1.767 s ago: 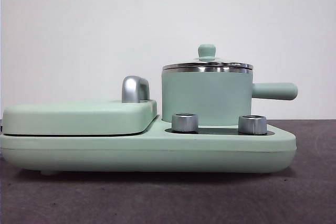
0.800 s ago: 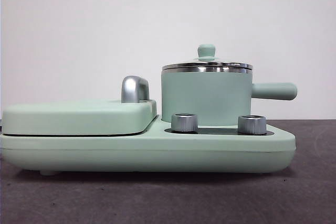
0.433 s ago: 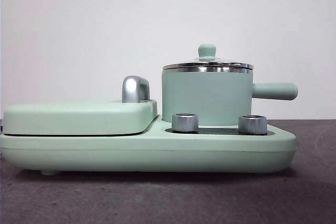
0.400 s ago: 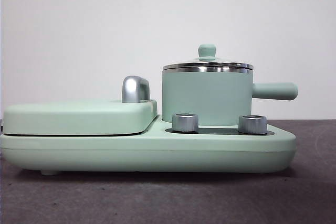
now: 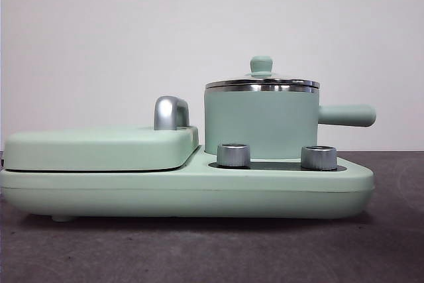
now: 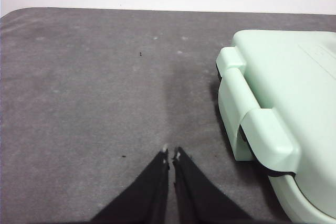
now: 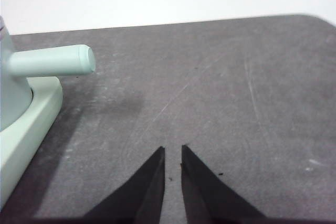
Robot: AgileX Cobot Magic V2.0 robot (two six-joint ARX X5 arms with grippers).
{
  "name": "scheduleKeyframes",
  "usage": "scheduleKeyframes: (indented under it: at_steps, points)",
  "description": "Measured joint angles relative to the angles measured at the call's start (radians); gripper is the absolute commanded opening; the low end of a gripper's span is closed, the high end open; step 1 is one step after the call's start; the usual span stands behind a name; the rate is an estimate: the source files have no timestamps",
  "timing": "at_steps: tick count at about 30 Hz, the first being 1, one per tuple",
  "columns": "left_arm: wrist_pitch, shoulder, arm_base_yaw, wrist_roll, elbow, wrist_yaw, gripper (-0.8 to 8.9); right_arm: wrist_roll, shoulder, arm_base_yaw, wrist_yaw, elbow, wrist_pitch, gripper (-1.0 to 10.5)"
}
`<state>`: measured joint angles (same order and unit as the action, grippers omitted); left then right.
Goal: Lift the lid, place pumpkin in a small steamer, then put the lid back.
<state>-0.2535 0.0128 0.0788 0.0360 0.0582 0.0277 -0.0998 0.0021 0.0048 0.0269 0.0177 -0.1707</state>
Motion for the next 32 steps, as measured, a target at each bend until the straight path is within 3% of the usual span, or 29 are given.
scheduleKeyframes:
  at_steps: [10,32]
  points:
    - [0.000,0.000,0.000,0.000,0.000,0.000,0.21,0.093,0.001,0.003,-0.009,0.000,0.000,0.5]
    - [0.000,0.000,0.000,0.000,0.000,0.000,0.21,0.097,0.001,0.003,-0.008,0.000,0.004,0.5]
